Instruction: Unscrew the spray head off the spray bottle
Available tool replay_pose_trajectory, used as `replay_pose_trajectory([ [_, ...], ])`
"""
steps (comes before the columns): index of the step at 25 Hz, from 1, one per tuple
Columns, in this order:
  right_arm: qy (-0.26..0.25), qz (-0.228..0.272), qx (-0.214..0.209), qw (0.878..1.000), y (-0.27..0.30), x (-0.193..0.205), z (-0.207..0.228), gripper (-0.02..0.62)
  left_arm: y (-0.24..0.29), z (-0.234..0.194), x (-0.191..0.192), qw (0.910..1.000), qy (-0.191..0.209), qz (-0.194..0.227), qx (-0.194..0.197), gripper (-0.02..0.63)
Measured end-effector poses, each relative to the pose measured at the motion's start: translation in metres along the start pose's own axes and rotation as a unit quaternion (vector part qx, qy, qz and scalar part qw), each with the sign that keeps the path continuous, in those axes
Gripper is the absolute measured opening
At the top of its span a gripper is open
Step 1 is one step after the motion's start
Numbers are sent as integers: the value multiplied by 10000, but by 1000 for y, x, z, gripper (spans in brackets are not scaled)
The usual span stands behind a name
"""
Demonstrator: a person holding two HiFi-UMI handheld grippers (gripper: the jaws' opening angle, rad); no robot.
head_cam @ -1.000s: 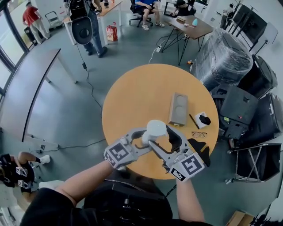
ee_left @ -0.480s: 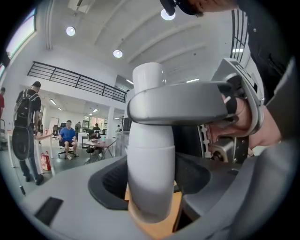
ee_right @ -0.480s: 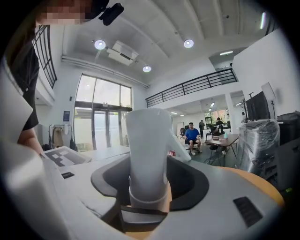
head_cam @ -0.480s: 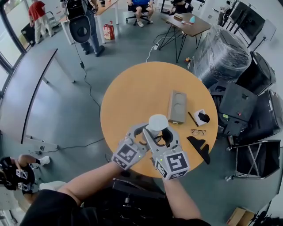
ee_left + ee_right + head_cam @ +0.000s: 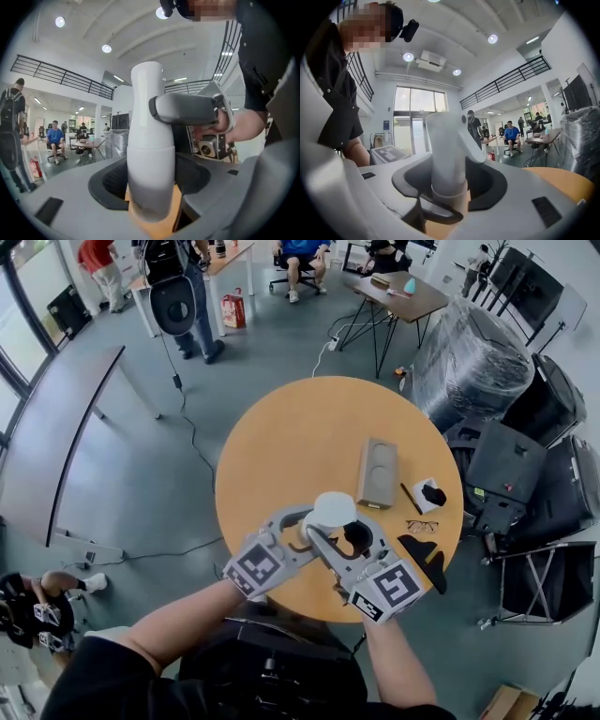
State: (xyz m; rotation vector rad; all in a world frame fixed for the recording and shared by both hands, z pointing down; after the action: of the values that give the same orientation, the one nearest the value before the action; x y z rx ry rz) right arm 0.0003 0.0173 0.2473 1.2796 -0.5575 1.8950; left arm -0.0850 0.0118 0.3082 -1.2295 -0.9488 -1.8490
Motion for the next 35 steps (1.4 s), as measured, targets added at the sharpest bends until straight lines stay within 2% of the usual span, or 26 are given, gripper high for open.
replay_pose_trajectory([
  [3,-86,-40,495,9987,9,2,-2,241,3,-4,1,9976,116,-281,-621,305],
  [5,-83,25,842,9964,15,1,-3,282,4,-5,1,9955,141,-341,-871,305],
  [8,-200,106,1241,9920,21,2,-2,282,6,-1,-2,9935,197,-363,-1063,307],
  [10,-363,85,1252,9914,23,3,-3,262,7,2,0,9942,51,-311,-1029,307],
  [12,-475,35,1058,9932,23,3,-3,261,7,2,1,9964,-62,-180,-825,305],
  [16,-220,-24,427,9988,16,3,6,261,7,2,2,9993,99,-8,-348,304],
  [18,-189,-125,102,9997,13,3,6,245,8,4,2,9999,-22,131,-21,302],
  [22,-401,-382,-789,9953,7,-1,1,247,5,6,-3,9963,-87,486,710,304],
  [24,-554,-539,-1043,9915,2,-1,2,253,5,8,-4,9945,44,481,926,304],
  [26,-635,-626,-929,9917,0,0,6,264,8,9,-2,9953,141,402,875,305],
  [28,-529,-617,-694,9943,-1,1,10,331,10,8,1,9969,8,410,670,305],
  [31,-247,-494,-261,9981,-4,0,13,339,11,2,4,9985,-275,421,211,307],
  [35,-175,-5,529,9984,-4,-8,13,341,16,-6,11,9986,-328,144,-392,307],
])
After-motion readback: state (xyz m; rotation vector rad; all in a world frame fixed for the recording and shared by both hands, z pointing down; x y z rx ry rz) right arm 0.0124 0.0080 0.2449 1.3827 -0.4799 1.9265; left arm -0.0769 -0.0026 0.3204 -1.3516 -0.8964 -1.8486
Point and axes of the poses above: the fingertips, and each gripper's own axes: y forward along the fingers, z to its right, x out of its underside, the point moved 7 cm from there along -y, backward along the fingers, and after that the axes turned 15 degrees about y, right-handed, at the moved point
